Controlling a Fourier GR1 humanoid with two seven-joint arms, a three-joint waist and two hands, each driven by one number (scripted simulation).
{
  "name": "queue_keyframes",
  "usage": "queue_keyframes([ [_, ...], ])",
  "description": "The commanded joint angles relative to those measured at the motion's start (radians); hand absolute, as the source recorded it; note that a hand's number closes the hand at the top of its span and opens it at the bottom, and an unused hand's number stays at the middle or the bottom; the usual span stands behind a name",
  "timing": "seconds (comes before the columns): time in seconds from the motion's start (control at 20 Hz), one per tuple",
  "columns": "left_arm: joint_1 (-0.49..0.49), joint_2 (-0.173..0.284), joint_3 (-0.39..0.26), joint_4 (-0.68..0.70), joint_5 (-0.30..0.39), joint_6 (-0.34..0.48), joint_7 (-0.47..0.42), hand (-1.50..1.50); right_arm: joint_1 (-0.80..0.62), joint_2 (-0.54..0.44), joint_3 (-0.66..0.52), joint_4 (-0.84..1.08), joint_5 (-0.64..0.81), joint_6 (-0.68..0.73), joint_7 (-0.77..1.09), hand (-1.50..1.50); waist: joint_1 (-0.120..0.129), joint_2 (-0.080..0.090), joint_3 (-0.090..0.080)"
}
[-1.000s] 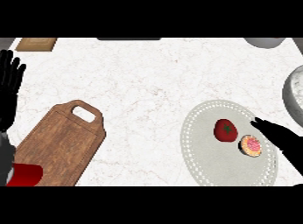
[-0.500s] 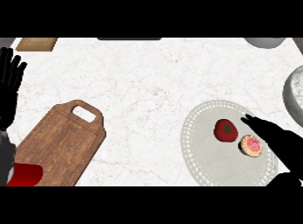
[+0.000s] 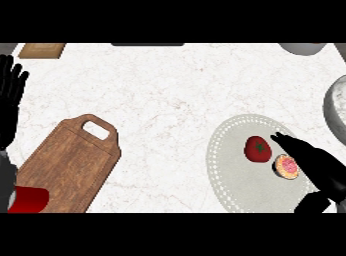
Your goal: Pick the cupcake from the placemat and place it in the bowl
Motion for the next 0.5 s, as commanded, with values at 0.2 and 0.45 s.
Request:
queue_keyframes([
  [0.2, 0.036, -0.022, 0.013, 0.021, -0.005, -0.034, -0.062, 0.00, -0.046, 0.058, -0.042, 0.156, 0.099, -0.043, -0.071, -1.50, 0.000, 0.000, 0.000],
  [0.45, 0.009, -0.037, 0.000, 0.030, -0.028, 0.001, -0.039, 0.00, -0.098, 0.056, -0.060, 0.153, 0.106, -0.108, -0.158, 1.50, -0.001, 0.000, 0.000],
])
